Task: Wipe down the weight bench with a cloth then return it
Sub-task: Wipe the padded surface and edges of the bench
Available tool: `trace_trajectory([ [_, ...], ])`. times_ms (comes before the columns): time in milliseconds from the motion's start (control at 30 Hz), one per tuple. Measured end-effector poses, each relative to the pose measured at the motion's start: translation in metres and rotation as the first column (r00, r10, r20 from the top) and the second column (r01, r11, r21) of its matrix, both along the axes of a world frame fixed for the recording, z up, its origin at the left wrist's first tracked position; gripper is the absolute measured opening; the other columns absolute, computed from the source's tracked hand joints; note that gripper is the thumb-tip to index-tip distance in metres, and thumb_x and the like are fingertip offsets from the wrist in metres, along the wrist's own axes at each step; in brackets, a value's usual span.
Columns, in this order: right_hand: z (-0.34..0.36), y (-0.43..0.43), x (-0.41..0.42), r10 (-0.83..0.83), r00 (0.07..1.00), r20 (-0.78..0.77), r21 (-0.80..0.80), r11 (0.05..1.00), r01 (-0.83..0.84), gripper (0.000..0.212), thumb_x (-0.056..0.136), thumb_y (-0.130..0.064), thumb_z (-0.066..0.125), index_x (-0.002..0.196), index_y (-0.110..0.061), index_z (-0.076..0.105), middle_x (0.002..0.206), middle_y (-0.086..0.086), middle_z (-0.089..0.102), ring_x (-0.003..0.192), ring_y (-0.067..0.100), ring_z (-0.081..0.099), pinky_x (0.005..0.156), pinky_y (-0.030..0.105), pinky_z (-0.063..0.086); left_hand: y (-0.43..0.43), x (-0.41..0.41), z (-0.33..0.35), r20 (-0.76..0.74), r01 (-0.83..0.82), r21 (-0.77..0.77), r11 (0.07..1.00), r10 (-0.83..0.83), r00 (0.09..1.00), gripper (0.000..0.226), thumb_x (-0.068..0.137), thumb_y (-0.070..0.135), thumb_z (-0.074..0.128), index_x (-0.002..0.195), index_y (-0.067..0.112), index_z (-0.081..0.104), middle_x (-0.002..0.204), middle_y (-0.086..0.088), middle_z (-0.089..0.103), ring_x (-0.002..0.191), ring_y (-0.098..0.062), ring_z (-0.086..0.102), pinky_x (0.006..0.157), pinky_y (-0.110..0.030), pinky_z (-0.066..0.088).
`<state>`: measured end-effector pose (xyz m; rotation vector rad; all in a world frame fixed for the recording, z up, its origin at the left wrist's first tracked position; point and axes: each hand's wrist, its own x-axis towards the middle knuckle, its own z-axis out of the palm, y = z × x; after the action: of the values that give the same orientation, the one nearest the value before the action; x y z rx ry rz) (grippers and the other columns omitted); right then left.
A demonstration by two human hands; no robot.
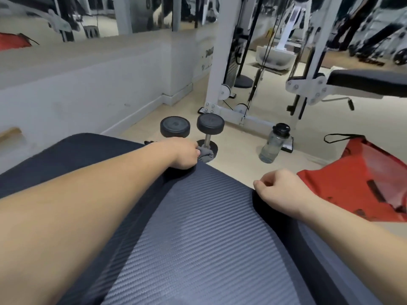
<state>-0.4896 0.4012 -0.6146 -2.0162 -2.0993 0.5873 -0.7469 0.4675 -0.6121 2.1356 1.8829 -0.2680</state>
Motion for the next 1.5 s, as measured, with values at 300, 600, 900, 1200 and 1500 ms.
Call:
trace_trajectory([
  [300,0.023,-0.074,0.116,-0.156,0.965,0.213,0.035,0.988,0.152,0.028,0.094,-0.033,0.055,0.070,-0.021,0.064,0.073,0.000,0.067,0.079,0.028,0.065,0.062,0.032,0.048,-0.072,0.225,-0.005,0.261,0.421,-0.061,0.905,-0.392,0.882,0.039,0.107,0.037,0.033,0.135,0.017,0.052,0.140,-0.012,0.058,0.126,-0.032,0.054,0.097,-0.038,0.042],
  [600,0.015,-0.091,0.141,-0.140,0.977,0.164,0.067,0.989,0.130,0.028,0.097,-0.036,0.054,0.098,-0.019,0.076,0.089,-0.004,0.063,0.096,0.026,0.066,0.072,0.033,0.050,-0.040,0.135,0.005,-0.012,0.233,-0.040,0.972,-0.234,0.972,0.041,0.107,0.043,0.029,0.133,0.022,0.053,0.133,-0.009,0.061,0.120,-0.030,0.056,0.085,-0.038,0.040],
  [900,0.019,-0.096,0.181,-0.097,0.995,0.000,0.100,0.990,0.097,0.025,0.096,-0.026,0.055,0.107,-0.019,0.077,0.104,-0.001,0.074,0.100,0.022,0.066,0.088,0.038,0.056,-0.083,0.269,-0.010,0.077,0.293,0.064,0.954,-0.298,0.952,0.040,0.107,0.042,0.029,0.129,0.021,0.055,0.129,-0.008,0.063,0.117,-0.031,0.058,0.085,-0.038,0.044],
  [1200,0.041,-0.162,0.240,-0.315,0.949,-0.022,0.068,0.947,0.315,0.022,0.097,-0.030,0.054,0.106,-0.025,0.073,0.098,-0.004,0.073,0.093,0.021,0.067,0.085,0.037,0.057,-0.115,0.347,-0.011,0.163,0.476,0.068,0.877,-0.481,0.862,0.042,0.104,0.037,0.035,0.143,0.023,0.044,0.148,-0.008,0.049,0.134,-0.033,0.047,0.109,-0.044,0.040],
  [1500,0.045,-0.196,0.240,-0.347,0.934,-0.086,0.052,0.935,0.352,0.016,0.098,-0.029,0.054,0.094,-0.029,0.069,0.087,-0.011,0.069,0.087,0.017,0.066,0.079,0.032,0.054,-0.091,0.265,-0.013,0.072,0.356,0.057,0.933,-0.360,0.930,0.036,0.104,0.034,0.036,0.134,0.019,0.050,0.138,-0.012,0.058,0.124,-0.034,0.054,0.101,-0.037,0.043],
])
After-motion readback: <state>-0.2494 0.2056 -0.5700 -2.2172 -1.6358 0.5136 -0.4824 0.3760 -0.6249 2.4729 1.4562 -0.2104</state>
